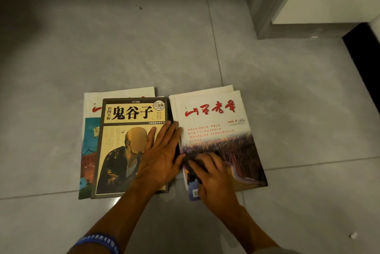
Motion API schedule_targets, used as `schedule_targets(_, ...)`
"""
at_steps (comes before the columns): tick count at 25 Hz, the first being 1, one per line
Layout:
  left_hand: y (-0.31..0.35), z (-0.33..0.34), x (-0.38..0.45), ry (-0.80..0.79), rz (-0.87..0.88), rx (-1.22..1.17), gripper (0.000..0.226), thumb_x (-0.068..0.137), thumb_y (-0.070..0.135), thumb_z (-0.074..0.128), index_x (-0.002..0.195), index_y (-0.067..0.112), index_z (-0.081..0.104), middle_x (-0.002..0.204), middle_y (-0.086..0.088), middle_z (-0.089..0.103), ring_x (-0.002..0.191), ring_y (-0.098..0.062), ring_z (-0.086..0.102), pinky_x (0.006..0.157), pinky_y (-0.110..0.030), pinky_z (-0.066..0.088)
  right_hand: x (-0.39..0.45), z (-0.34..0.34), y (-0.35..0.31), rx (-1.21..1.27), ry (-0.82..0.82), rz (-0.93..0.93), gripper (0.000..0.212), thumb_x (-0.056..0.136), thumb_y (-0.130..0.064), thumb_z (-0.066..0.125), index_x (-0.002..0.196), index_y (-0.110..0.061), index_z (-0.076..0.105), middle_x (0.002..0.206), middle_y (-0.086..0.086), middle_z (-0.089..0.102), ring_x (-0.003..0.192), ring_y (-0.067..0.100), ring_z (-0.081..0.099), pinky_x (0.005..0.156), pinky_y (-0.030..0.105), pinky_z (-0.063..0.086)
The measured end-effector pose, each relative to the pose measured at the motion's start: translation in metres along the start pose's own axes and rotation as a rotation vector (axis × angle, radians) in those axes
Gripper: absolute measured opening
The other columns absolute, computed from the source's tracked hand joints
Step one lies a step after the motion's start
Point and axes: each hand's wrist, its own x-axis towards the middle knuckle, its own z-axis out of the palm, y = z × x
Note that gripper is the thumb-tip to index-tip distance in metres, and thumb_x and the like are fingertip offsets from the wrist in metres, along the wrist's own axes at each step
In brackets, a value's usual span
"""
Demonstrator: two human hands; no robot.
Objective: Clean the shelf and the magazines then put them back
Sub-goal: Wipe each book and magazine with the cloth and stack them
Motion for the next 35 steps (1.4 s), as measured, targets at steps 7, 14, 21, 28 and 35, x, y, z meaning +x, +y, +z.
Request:
schedule_targets(7,-0.001,0.0,0.001,-0.017,-0.035,-0.029,0.081,0.085,0.06,0.036,0.148,0.011,0.026,0.153,-0.011,0.034,0.145,-0.021,0.014,0.116,-0.045,0.008,-0.051,0.014,0.02,-0.165,0.012,-0.19,0.046,0.087,-0.024,0.051,0.132,-0.016,0.047,0.135,0.006,0.058,0.131,0.026,0.042,0.109,0.043,0.03)
schedule_targets(14,0.0,0.002,0.001,-0.011,-0.036,-0.052,0.084,0.088,0.057,0.043,0.152,0.009,0.018,0.157,-0.012,0.024,0.147,-0.022,0.013,0.117,-0.045,0.006,0.117,-0.004,0.026,0.016,-0.018,0.011,0.07,0.071,0.003,0.073,0.136,-0.01,0.053,0.143,0.011,0.05,0.134,0.033,0.043,0.113,0.049,0.029)
schedule_targets(21,0.0,0.001,0.001,0.008,-0.033,-0.067,0.082,0.087,0.055,0.045,0.151,0.01,0.022,0.156,-0.011,0.028,0.147,-0.02,0.011,0.117,-0.045,0.006,0.106,-0.016,0.029,0.131,-0.076,-0.115,0.065,0.073,0.007,0.068,0.133,-0.014,0.056,0.142,0.006,0.051,0.135,0.027,0.041,0.116,0.045,0.022)
schedule_targets(28,-0.002,-0.001,0.001,-0.012,0.036,-0.004,0.058,0.089,0.055,0.039,0.141,0.029,0.044,0.154,-0.005,0.035,0.146,-0.028,0.018,0.113,-0.053,0.014,-0.032,-0.007,0.057,-0.03,-0.09,-0.355,0.034,0.1,-0.017,0.037,0.133,-0.024,0.048,0.142,-0.003,0.044,0.139,0.018,0.033,0.115,0.035,0.023)
schedule_targets(35,-0.001,-0.002,0.002,-0.028,0.033,0.003,0.054,0.089,0.056,0.036,0.131,0.029,0.057,0.149,-0.003,0.042,0.145,-0.028,0.018,0.113,-0.054,0.013,0.143,-0.03,0.092,0.211,0.001,0.185,0.049,0.088,0.003,0.055,0.136,-0.009,0.053,0.143,0.012,0.048,0.134,0.035,0.042,0.115,0.044,0.026)
